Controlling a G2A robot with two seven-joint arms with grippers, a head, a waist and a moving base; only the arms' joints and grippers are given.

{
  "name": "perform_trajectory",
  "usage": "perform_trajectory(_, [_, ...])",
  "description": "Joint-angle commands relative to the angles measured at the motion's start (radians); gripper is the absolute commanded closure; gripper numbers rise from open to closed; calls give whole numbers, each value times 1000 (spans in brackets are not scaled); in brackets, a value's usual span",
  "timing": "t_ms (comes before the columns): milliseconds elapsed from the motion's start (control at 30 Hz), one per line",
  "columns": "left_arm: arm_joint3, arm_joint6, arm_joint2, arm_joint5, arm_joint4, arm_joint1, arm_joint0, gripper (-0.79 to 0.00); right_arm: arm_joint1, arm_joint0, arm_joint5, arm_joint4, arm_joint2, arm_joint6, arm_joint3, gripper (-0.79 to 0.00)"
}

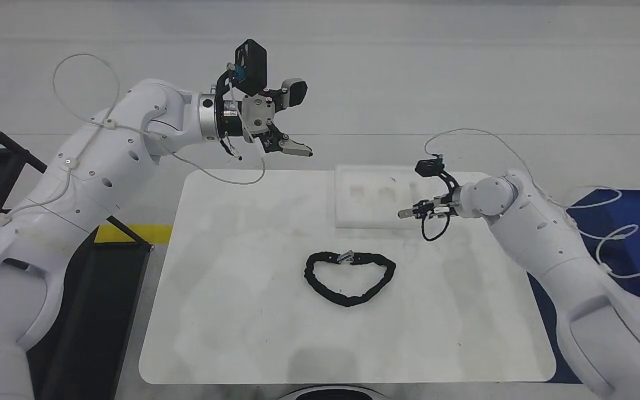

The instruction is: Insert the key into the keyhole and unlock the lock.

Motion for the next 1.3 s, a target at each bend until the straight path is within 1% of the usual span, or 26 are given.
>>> perform_trajectory(0, [0,0,0,0,0,0,0,-785,-8,7,-11,-8,-6,0,17,-785])
perform_trajectory(133, [0,0,0,0,0,0,0,-785,-30,25,-49,-13,-19,3,54,-785])
perform_trajectory(333, [0,0,0,0,0,0,0,-785,-64,50,-71,-2,-30,3,129,-776])
perform_trajectory(433, [0,0,0,0,0,0,0,-785,-81,61,-79,12,-32,9,168,-653])
perform_trajectory(500, [0,0,0,0,0,0,0,-785,-92,69,-82,13,-35,9,192,-613])
perform_trajectory(533, [0,0,0,0,0,0,0,-785,-97,73,-81,13,-36,9,204,-576])
perform_trajectory(700, [0,0,0,0,0,0,0,-785,-121,91,-71,-2,-44,-4,254,-570])
perform_trajectory(967, [0,0,0,0,0,0,0,-785,-149,111,-27,-54,-57,-46,311,-493])
perform_trajectory(1000, [0,0,0,0,0,0,0,-785,-152,112,-24,-57,-58,-48,316,-474])
perform_trajectory(1033, [0,0,0,0,0,0,0,-785,-155,113,-19,-61,-59,-51,321,-422])
perform_trajectory(1067, [0,0,0,0,0,0,0,-785,-159,114,-14,-63,-60,-51,325,-391])
perform_trajectory(1233, [0,0,0,0,0,0,0,-785,-175,120,15,-80,-63,-55,349,-339])
perform_trajectory(1267, [0,0,0,0,0,0,0,-785,-178,121,20,-82,-63,-54,352,-339])
